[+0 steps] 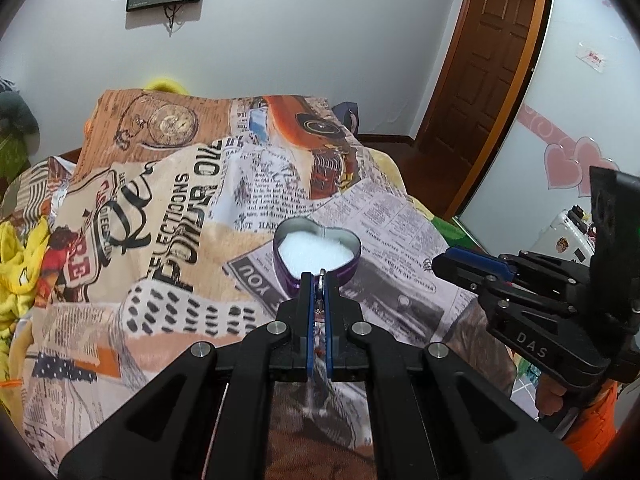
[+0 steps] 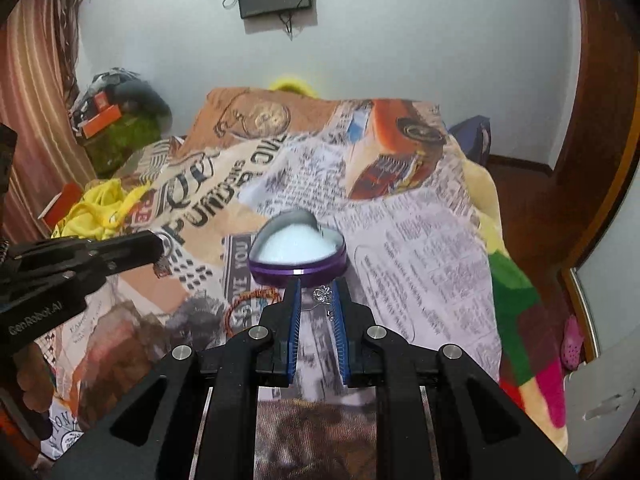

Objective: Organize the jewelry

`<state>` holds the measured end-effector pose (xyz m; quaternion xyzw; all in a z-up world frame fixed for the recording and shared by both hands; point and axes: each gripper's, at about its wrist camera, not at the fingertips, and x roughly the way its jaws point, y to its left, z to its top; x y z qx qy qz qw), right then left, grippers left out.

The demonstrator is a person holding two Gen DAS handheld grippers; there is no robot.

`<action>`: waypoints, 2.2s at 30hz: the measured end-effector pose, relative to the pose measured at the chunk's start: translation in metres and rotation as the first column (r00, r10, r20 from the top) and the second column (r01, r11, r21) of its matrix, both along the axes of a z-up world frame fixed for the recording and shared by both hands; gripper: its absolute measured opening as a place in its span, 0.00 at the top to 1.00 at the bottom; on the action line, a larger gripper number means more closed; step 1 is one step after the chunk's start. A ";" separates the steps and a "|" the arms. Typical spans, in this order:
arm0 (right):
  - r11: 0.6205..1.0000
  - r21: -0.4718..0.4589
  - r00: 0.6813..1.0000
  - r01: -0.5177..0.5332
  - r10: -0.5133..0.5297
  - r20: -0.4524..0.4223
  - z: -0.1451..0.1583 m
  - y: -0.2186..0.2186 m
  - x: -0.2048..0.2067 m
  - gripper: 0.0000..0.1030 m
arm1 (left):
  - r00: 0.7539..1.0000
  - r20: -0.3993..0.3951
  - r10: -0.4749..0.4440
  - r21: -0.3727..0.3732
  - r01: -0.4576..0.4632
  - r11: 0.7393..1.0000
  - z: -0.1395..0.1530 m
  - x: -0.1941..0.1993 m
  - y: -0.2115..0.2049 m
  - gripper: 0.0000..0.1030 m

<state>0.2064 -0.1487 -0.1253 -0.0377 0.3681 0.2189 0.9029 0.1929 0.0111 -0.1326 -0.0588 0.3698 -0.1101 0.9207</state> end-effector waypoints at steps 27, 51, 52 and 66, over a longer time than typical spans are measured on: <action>0.998 0.015 0.999 -0.053 0.053 0.003 -0.019 0.024 0.076 0.87 | 0.997 -0.064 -0.038 -0.032 0.036 0.999 -0.028 0.087 -0.001 0.98; 0.981 -0.067 0.974 -0.180 0.168 -0.153 -0.062 0.048 0.104 0.86 | 0.991 -0.125 -0.041 -0.005 0.041 0.999 -0.047 0.111 0.001 0.97; 0.980 -0.070 0.973 -0.184 0.171 -0.154 -0.062 0.048 0.104 0.86 | 0.992 -0.120 -0.035 -0.004 0.035 0.999 -0.044 0.110 0.004 0.96; 0.983 -0.096 0.986 -0.158 0.152 -0.066 -0.019 0.045 0.074 0.65 | 0.998 -0.052 0.027 0.037 -0.025 0.999 -0.002 0.064 0.020 0.81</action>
